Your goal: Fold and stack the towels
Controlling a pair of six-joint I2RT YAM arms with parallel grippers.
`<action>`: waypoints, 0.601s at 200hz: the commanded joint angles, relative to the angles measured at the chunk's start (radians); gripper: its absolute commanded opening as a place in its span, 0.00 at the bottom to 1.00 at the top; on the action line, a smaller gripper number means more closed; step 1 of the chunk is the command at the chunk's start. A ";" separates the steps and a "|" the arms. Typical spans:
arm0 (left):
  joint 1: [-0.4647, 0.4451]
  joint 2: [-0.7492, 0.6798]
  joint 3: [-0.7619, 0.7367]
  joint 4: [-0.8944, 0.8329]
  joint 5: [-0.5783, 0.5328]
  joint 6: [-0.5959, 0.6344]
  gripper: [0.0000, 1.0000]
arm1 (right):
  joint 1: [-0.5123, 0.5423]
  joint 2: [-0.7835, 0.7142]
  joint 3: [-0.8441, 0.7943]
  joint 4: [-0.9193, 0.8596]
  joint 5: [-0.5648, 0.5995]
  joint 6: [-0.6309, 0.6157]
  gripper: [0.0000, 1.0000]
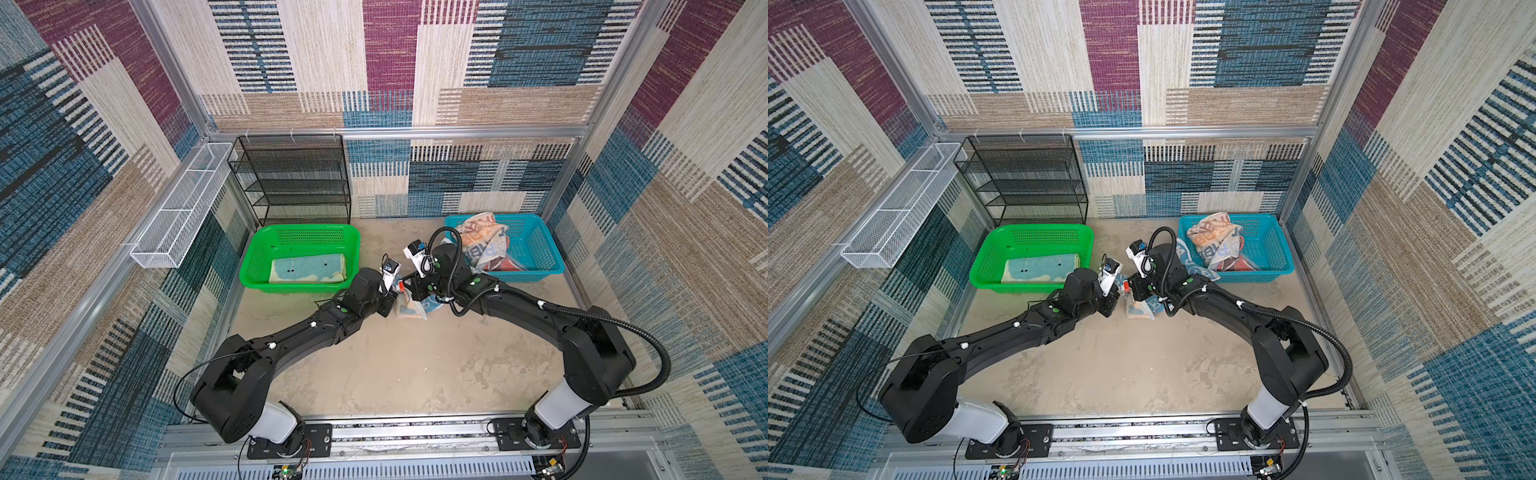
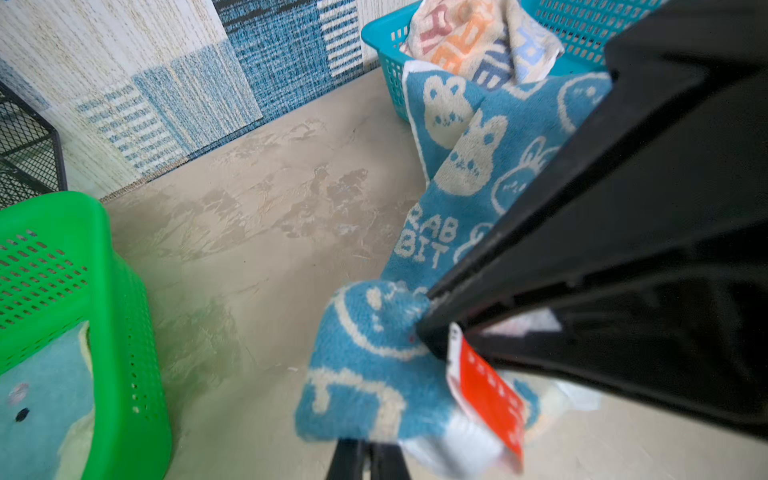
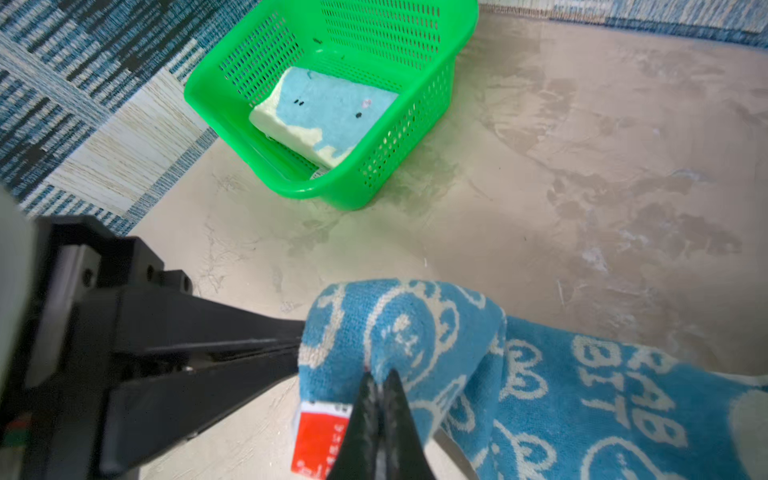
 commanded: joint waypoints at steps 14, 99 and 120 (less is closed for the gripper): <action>0.002 0.041 0.033 -0.036 -0.014 0.014 0.00 | -0.001 0.025 -0.043 0.064 0.008 0.007 0.16; 0.005 0.214 0.277 -0.318 -0.081 -0.055 0.00 | -0.026 0.053 -0.210 0.160 0.047 0.041 0.44; 0.017 0.231 0.310 -0.365 -0.124 -0.087 0.00 | -0.031 0.035 -0.239 0.168 0.068 0.046 0.50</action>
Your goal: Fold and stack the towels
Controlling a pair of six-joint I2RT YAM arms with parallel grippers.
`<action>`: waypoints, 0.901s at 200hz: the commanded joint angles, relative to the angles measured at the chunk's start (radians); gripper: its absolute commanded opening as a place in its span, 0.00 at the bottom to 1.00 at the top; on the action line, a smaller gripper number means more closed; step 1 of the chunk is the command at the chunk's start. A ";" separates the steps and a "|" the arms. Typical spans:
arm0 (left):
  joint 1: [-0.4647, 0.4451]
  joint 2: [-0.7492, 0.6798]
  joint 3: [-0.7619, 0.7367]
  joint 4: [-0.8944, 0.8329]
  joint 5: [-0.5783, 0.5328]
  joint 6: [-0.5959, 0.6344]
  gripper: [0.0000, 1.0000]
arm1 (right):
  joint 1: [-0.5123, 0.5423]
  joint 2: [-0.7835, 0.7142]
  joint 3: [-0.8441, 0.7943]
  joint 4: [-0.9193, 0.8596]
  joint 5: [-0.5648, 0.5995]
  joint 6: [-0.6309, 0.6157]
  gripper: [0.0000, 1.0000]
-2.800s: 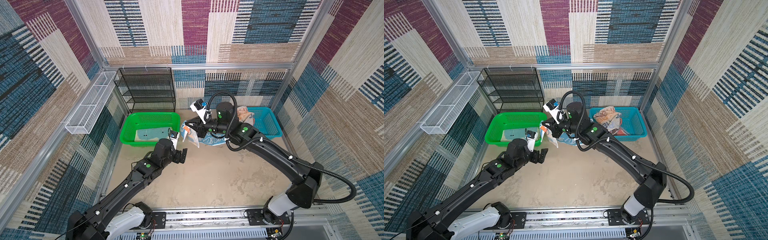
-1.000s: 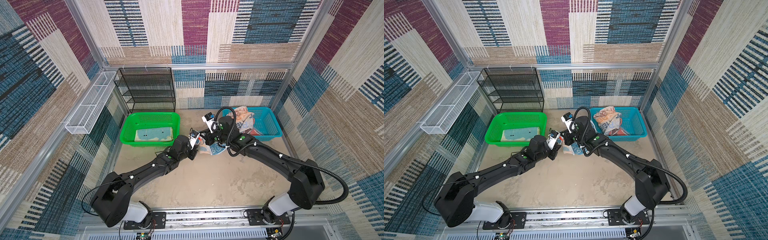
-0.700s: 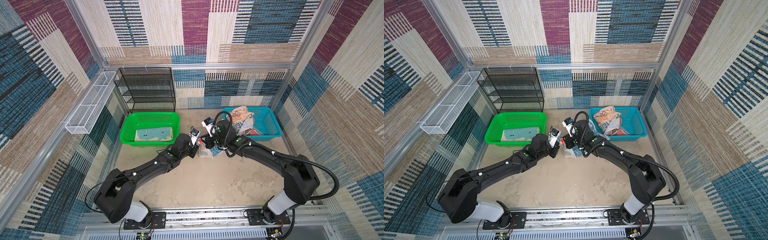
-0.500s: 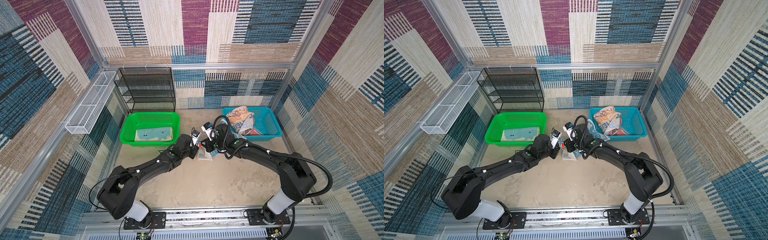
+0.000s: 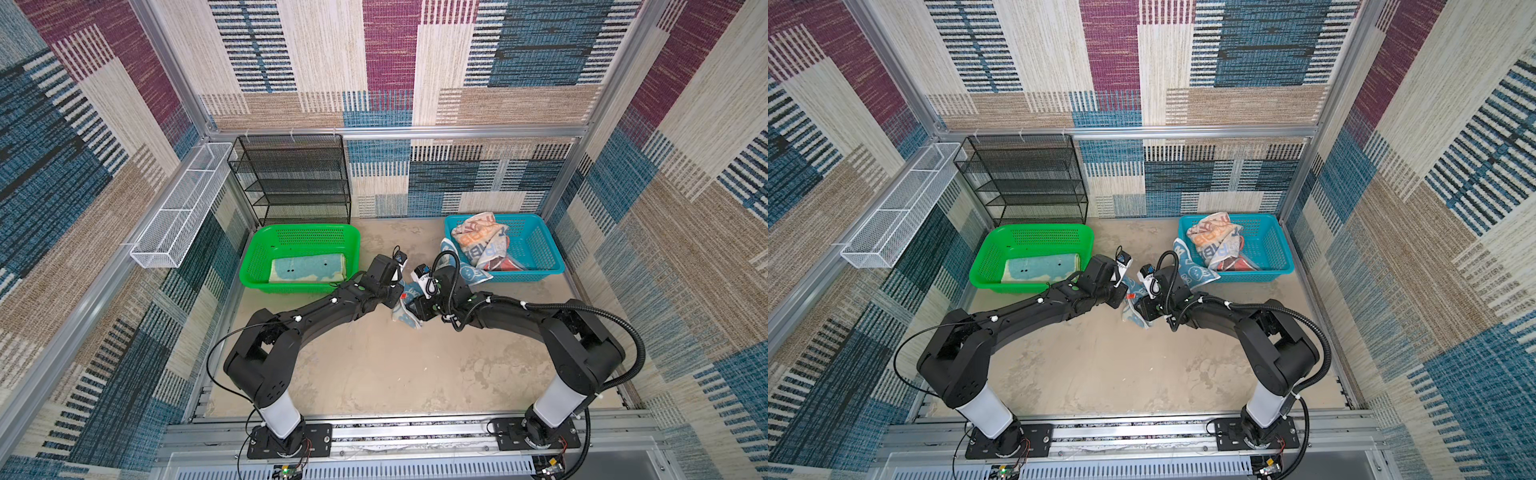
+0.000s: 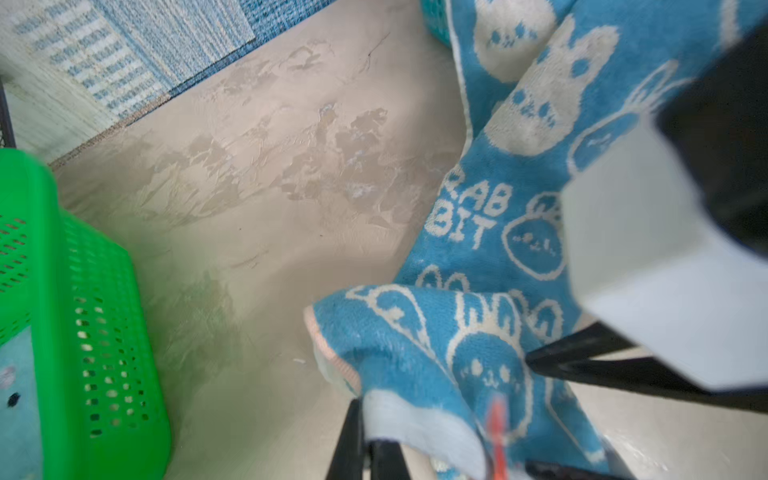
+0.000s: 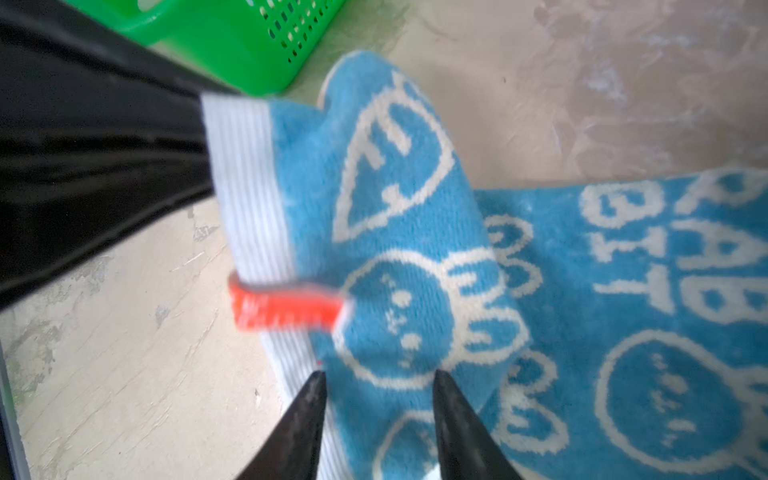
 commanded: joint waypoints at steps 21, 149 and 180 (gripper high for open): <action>0.033 0.015 0.054 -0.129 -0.088 -0.100 0.00 | -0.005 -0.039 -0.038 0.048 0.041 0.010 0.53; 0.081 0.071 0.325 -0.374 -0.108 -0.211 0.00 | 0.005 -0.195 -0.231 0.215 -0.077 -0.125 0.60; 0.092 0.090 0.341 -0.382 -0.098 -0.214 0.00 | 0.017 -0.175 -0.263 0.296 -0.082 -0.103 0.58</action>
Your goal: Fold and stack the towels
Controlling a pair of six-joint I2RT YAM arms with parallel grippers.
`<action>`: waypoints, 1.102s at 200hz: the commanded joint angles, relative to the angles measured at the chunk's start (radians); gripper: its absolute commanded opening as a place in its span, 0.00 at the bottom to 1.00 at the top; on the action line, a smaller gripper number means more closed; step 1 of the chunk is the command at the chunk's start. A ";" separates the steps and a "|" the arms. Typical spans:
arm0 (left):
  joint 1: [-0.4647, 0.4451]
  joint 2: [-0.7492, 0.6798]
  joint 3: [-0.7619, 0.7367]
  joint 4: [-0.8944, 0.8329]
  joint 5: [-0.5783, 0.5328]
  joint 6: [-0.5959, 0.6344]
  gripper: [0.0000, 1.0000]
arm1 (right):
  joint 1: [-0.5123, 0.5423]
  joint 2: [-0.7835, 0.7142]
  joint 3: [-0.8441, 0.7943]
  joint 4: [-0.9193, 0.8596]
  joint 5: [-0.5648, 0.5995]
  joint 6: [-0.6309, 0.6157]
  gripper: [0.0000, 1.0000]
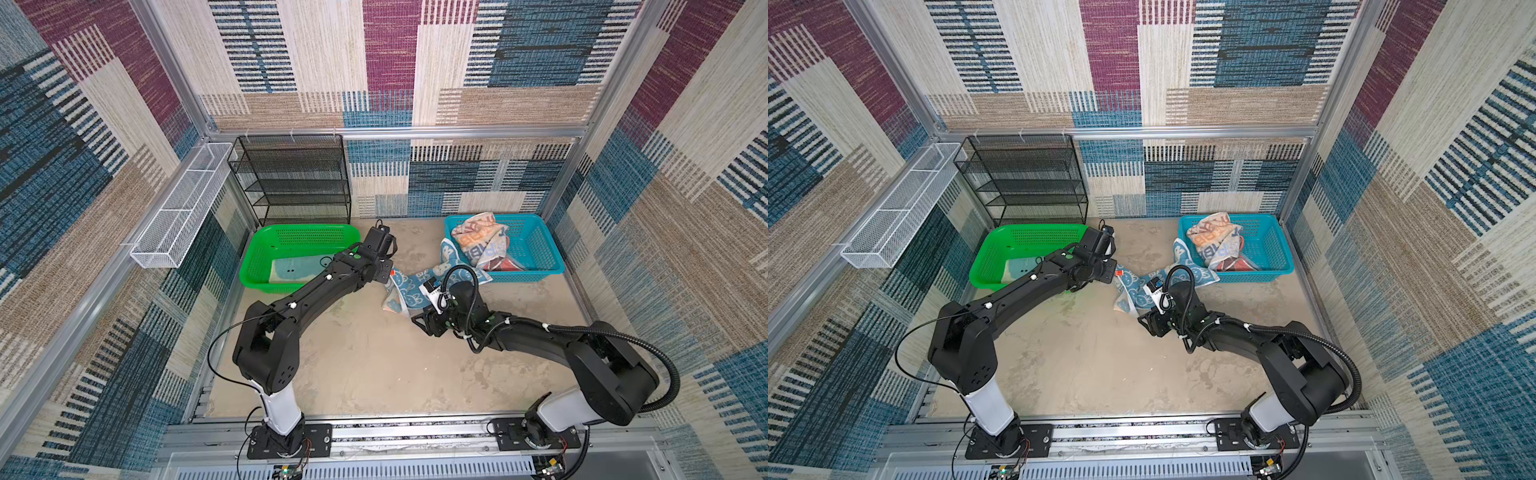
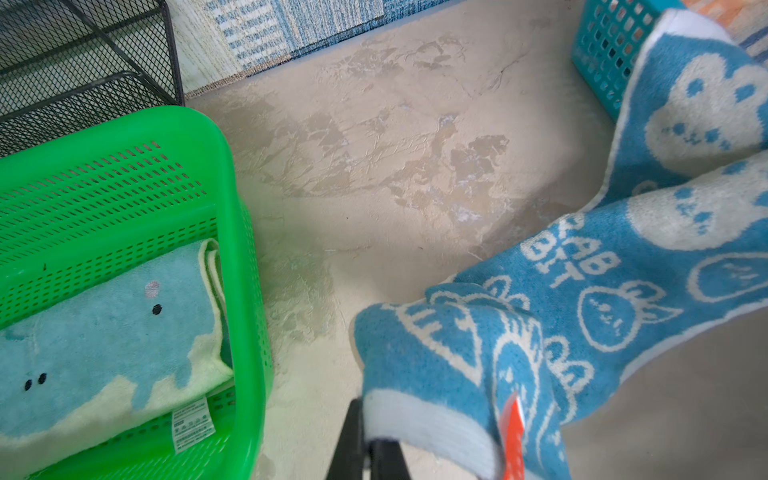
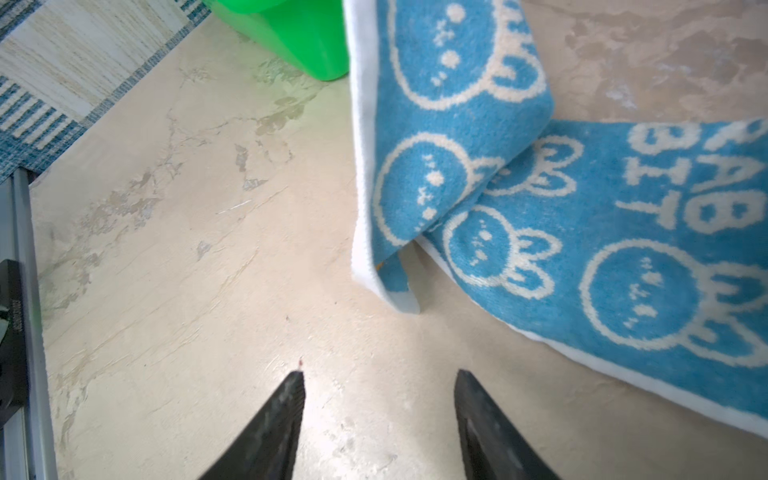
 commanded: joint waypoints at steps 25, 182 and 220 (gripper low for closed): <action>0.015 0.017 0.027 -0.037 0.013 -0.033 0.00 | 0.017 0.084 -0.019 0.190 0.012 0.028 0.52; 0.032 0.017 0.018 -0.028 0.026 -0.013 0.00 | 0.016 0.344 0.044 0.380 -0.043 0.088 0.32; 0.035 0.017 0.011 -0.025 0.031 -0.015 0.00 | 0.016 0.357 0.048 0.402 -0.033 0.100 0.28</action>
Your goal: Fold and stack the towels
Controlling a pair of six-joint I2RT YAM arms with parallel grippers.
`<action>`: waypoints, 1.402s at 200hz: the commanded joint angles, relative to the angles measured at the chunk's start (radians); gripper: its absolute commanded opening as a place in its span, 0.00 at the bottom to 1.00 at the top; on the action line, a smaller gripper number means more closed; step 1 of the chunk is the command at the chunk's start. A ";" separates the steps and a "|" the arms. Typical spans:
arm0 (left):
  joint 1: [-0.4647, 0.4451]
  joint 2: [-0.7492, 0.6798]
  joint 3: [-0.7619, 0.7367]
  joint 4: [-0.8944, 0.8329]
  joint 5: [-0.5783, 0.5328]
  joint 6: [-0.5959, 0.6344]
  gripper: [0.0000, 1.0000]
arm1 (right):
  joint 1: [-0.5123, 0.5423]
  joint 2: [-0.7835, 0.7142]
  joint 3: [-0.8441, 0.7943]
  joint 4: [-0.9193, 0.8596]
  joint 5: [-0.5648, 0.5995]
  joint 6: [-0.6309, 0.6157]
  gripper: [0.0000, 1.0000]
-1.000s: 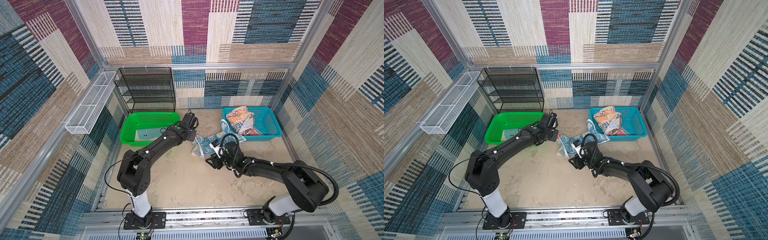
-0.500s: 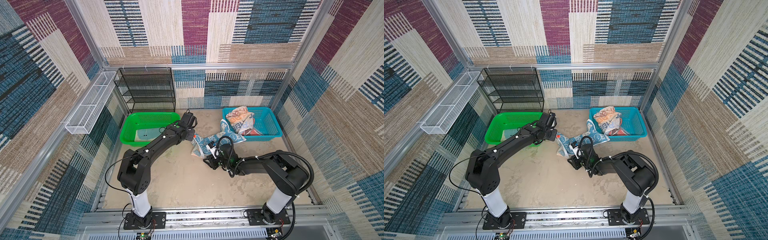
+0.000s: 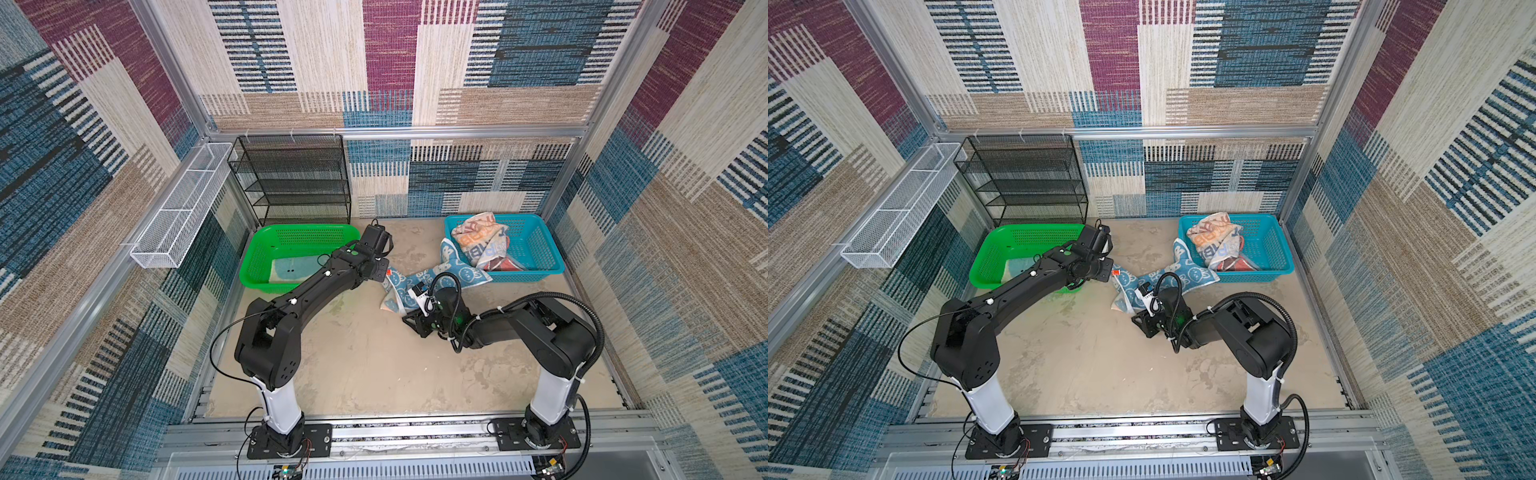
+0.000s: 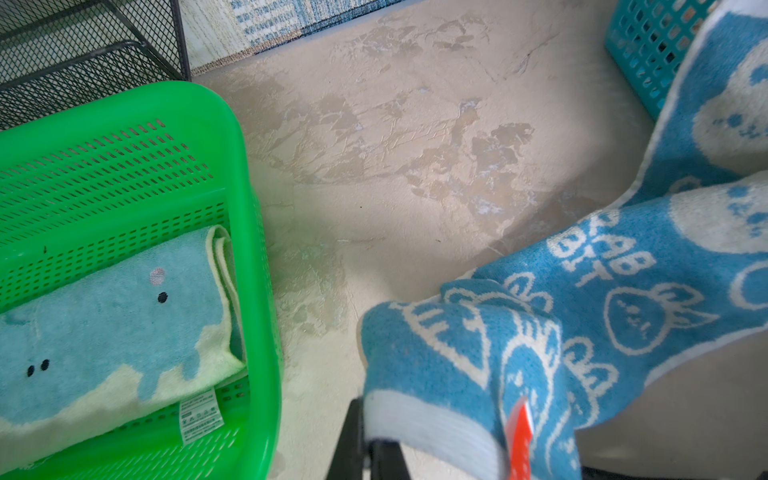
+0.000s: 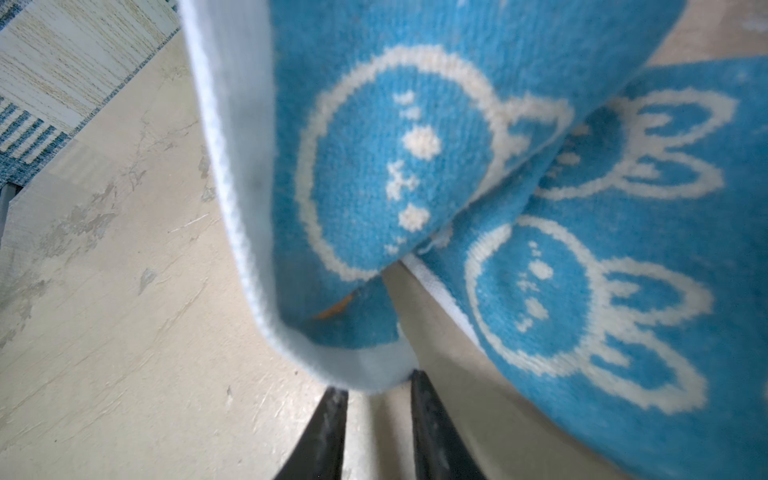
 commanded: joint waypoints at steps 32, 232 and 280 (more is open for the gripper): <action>0.006 -0.002 -0.007 0.010 0.018 -0.011 0.00 | 0.000 0.007 0.004 0.055 0.049 0.023 0.40; 0.023 -0.011 -0.012 0.015 0.048 -0.017 0.00 | 0.003 -0.061 0.039 -0.042 0.127 0.002 0.00; 0.023 -0.117 -0.019 0.013 0.057 -0.009 0.00 | 0.001 -0.303 0.110 -0.353 0.451 -0.021 0.00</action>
